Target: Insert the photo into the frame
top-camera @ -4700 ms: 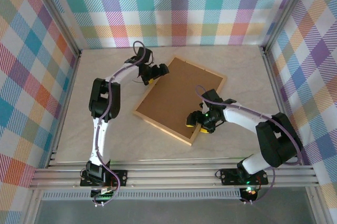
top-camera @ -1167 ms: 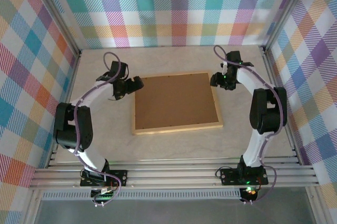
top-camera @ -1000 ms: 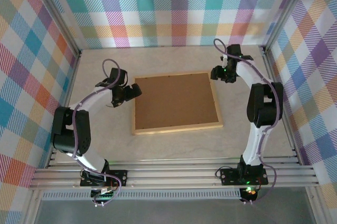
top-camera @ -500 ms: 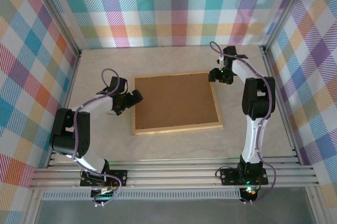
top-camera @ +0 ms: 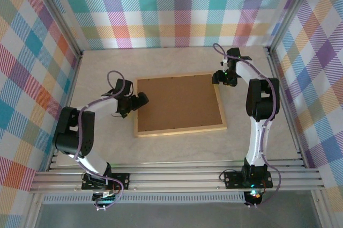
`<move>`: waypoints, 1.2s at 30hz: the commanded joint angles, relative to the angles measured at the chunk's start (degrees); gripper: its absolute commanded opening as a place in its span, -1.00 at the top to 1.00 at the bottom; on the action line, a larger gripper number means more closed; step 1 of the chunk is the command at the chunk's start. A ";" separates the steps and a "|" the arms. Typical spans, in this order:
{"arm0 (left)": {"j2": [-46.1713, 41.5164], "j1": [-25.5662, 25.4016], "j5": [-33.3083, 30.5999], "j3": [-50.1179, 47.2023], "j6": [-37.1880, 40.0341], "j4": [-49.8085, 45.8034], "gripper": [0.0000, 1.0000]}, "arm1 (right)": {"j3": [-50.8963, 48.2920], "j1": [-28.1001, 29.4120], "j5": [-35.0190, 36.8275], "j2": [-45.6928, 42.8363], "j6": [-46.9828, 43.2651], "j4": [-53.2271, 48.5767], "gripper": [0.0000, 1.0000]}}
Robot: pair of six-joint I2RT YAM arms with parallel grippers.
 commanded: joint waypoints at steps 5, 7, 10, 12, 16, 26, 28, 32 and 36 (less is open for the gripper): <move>2.22 -1.57 0.94 2.00 -0.58 1.21 -0.99 | 1.27 0.20 -3.69 3.54 -1.25 -1.68 -0.35; 2.78 -1.88 0.95 2.39 -0.58 1.43 -0.99 | 2.24 0.78 -3.69 4.56 -1.77 -3.47 -0.35; 3.75 -2.44 1.37 2.96 -0.78 2.15 -0.99 | 2.73 2.28 -2.89 5.54 -2.65 -5.46 -0.35; 4.55 -2.99 1.82 3.59 -0.85 2.62 -0.99 | 2.91 3.43 -1.74 6.09 -3.24 -6.59 -0.35; 6.13 -4.31 2.35 5.24 -0.50 2.65 -0.99 | 3.93 6.16 2.41 7.64 -3.85 -9.44 -0.34; 6.97 -5.33 2.80 6.56 -0.40 2.59 -0.99 | 7.88 8.56 7.76 9.55 -4.12 -13.23 -0.44; 6.75 -5.31 2.71 6.55 -0.32 2.36 -0.99 | 8.37 8.57 8.40 9.23 -3.49 -13.37 -0.46; 5.75 -5.31 1.13 6.65 0.32 0.96 -0.99 | 9.54 8.44 5.44 6.72 -2.67 -12.98 -0.47; 4.65 -5.06 -1.10 7.44 1.28 -1.11 -0.99 | 10.73 7.66 4.86 2.11 -1.28 -12.51 -0.54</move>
